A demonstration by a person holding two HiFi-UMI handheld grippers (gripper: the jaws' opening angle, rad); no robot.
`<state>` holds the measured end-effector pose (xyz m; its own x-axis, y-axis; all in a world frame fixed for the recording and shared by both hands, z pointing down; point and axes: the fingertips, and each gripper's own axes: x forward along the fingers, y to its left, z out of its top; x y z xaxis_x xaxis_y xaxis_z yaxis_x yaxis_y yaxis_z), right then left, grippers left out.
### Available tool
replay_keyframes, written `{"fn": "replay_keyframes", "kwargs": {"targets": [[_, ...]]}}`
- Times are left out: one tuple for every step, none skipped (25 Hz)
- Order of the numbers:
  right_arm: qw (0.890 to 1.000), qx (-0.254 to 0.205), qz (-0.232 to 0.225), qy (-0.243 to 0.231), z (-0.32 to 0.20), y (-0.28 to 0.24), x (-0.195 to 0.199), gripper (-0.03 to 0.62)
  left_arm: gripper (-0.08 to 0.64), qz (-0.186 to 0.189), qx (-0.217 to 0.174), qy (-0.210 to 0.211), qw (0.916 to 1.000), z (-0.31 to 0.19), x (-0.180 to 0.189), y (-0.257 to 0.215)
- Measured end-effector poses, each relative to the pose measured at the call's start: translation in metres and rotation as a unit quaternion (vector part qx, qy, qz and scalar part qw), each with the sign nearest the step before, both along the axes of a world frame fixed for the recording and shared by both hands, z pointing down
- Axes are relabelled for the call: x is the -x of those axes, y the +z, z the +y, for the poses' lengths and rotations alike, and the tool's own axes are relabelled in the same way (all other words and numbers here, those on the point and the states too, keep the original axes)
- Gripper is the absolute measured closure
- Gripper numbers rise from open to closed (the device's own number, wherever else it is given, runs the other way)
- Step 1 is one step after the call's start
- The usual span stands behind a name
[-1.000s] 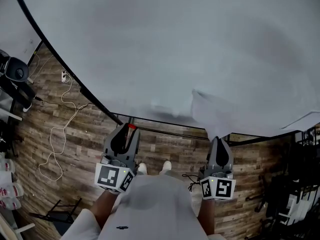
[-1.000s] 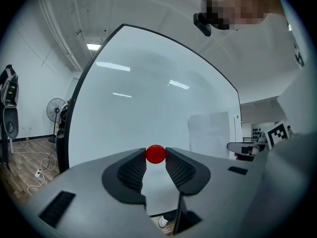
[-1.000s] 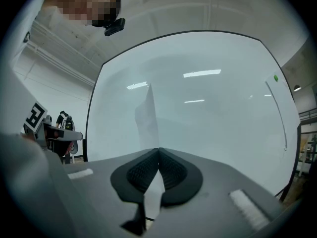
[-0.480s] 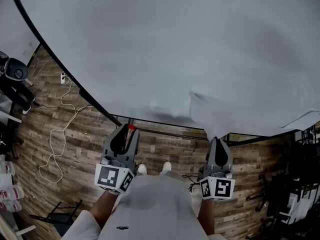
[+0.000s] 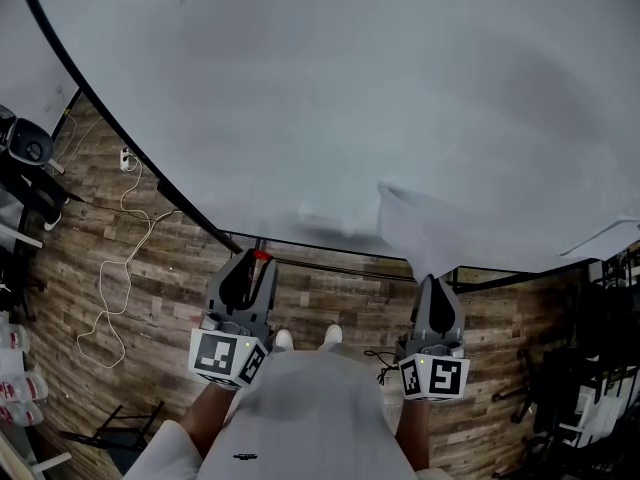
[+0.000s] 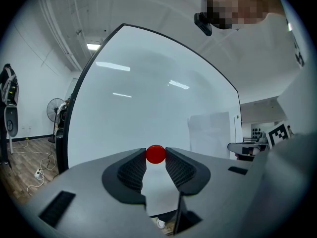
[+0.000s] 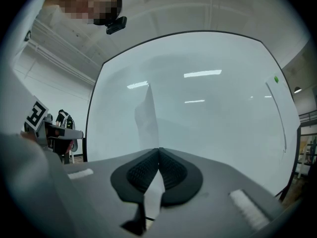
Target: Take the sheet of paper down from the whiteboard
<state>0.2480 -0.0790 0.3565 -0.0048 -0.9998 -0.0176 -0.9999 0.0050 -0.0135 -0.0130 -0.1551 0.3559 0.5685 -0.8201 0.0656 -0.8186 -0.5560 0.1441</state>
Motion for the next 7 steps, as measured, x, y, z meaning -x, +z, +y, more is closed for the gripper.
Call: {"fn": "replay_keyframes", "kwargs": {"targets": [[1.0, 0.0, 0.0, 0.0, 0.0005, 0.0003, 0.0002, 0.582, 0.434, 0.0, 0.0, 0.0, 1.0, 0.0006, 0.0001, 0.0003], [1.0, 0.0, 0.0, 0.0, 0.0012, 0.0005, 0.0004, 0.582, 0.434, 0.0, 0.0, 0.0, 1.0, 0.0013, 0.0002, 0.0008], [1.0, 0.0, 0.0, 0.0, 0.0018, 0.0006, 0.0004, 0.582, 0.434, 0.0, 0.0, 0.0, 1.0, 0.002, 0.0001, 0.0012], [1.0, -0.001, 0.0, -0.001, 0.0022, 0.0005, 0.0003, 0.583, 0.434, -0.001, 0.001, 0.0, 1.0, 0.0025, -0.0001, 0.0014], [1.0, -0.001, 0.0, -0.001, 0.0023, 0.0003, 0.0001, 0.582, 0.434, -0.001, 0.001, 0.0, 1.0, 0.0029, -0.0004, 0.0015], [1.0, -0.001, 0.001, -0.002, 0.0022, 0.0, 0.0, 0.581, 0.434, -0.001, 0.001, 0.0, 1.0, 0.0031, -0.0007, 0.0015], [1.0, -0.002, 0.001, -0.002, 0.002, -0.0004, -0.0002, 0.581, 0.434, -0.001, 0.0, 0.0, 1.0, 0.0032, -0.0011, 0.0014]]}}
